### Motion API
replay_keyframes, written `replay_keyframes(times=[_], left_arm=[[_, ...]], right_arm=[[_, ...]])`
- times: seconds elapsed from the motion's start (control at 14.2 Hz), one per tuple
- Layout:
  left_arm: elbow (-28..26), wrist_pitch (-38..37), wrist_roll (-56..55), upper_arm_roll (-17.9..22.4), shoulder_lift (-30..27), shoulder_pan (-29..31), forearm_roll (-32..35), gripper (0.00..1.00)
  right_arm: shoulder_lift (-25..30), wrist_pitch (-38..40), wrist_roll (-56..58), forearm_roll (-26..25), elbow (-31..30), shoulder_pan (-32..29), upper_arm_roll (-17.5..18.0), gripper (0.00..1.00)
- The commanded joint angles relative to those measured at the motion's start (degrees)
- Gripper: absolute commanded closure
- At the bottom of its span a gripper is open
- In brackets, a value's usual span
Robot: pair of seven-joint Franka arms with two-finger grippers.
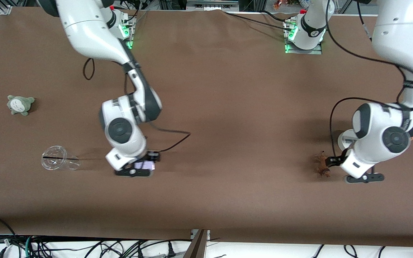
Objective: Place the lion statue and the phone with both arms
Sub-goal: 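Set the lion down with the left gripper while the right gripper carries the phone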
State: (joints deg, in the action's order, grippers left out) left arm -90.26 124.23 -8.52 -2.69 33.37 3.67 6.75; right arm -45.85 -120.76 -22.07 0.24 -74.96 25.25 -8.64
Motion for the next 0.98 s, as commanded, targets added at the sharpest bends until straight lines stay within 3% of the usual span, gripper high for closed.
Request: replay_keyframes(times=[0.0, 0.49, 0.7, 0.91], left_arm=[[-1.23, -4.33, 0.52, -0.91, -5.32, 0.98, 0.72, 0.0], [-1.41, -18.57, 1.57, -3.28, -17.36, 0.81, 0.45, 0.0], [-1.06, -22.62, 2.72, -3.11, -22.28, 1.07, -4.63, 0.0], [2.54, -25.61, 1.67, -3.19, -22.3, 0.72, -7.8, 0.0]], right_arm=[[1.73, -0.79, 1.85, 0.38, -4.58, -3.45, 0.21, 0.73], [1.65, -6.31, 9.48, 0.73, -10.89, -8.46, -1.03, 0.74], [1.56, -9.92, 13.46, 0.73, -13.45, -10.49, -0.94, 0.74], [1.56, -9.93, 14.68, 0.73, -13.46, -10.66, -0.94, 0.74]])
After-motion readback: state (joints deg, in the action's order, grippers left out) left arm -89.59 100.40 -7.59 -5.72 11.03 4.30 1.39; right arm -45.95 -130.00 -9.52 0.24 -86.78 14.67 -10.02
